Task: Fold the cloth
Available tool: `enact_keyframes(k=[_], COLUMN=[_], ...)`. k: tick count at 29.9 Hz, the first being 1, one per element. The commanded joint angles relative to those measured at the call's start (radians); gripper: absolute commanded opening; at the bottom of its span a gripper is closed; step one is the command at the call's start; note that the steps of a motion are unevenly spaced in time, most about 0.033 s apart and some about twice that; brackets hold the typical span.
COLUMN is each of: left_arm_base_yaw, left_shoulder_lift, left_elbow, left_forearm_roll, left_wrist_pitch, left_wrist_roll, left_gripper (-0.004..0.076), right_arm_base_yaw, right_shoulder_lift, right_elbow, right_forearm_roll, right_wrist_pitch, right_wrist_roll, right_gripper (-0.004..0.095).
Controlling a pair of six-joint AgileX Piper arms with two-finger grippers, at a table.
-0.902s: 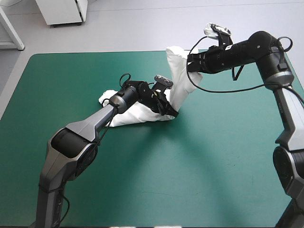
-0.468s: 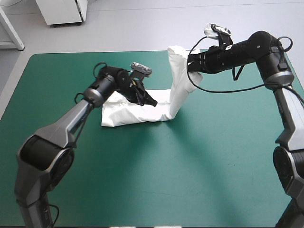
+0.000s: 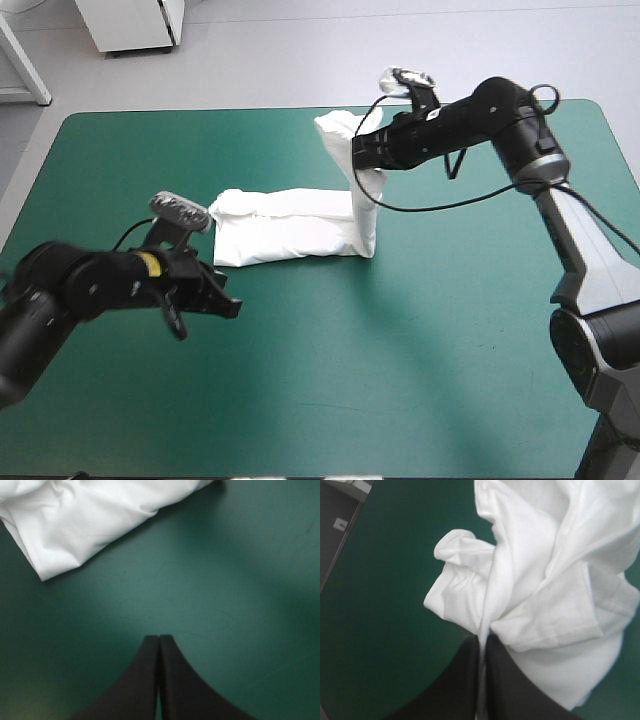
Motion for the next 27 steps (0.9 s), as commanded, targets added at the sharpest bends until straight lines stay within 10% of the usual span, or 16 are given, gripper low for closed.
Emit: enact_keyframes(k=[1, 9, 27], left_arm_base_yaw=[-0.001, -0.001, -0.001], left_shoulder_lift=[-0.232, -0.495, -0.437], left_elbow=[0.087, 0.227, 0.225], left_forearm_roll=[-0.042, 0.015, -0.016], left_wrist_pitch=[-0.155, -0.185, -0.277], left_wrist_roll=[-0.022, -0.192, -0.185], left_gripper=[-0.0009, -0.0009, -0.0009], right_arm_base_yaw=[0.082, 0.240, 0.367], right_shoulder_lift=[-0.008, 0.101, 0.388], right_elbow=[-0.032, -0.032, -0.173], right_forearm_roll=[0.044, 0.038, 0.101], right_wrist_pitch=[-0.085, -0.224, -0.321], right_wrist_roll=[-0.020, -0.031, -0.040], right_gripper=[-0.0019, -0.0019, -0.0019])
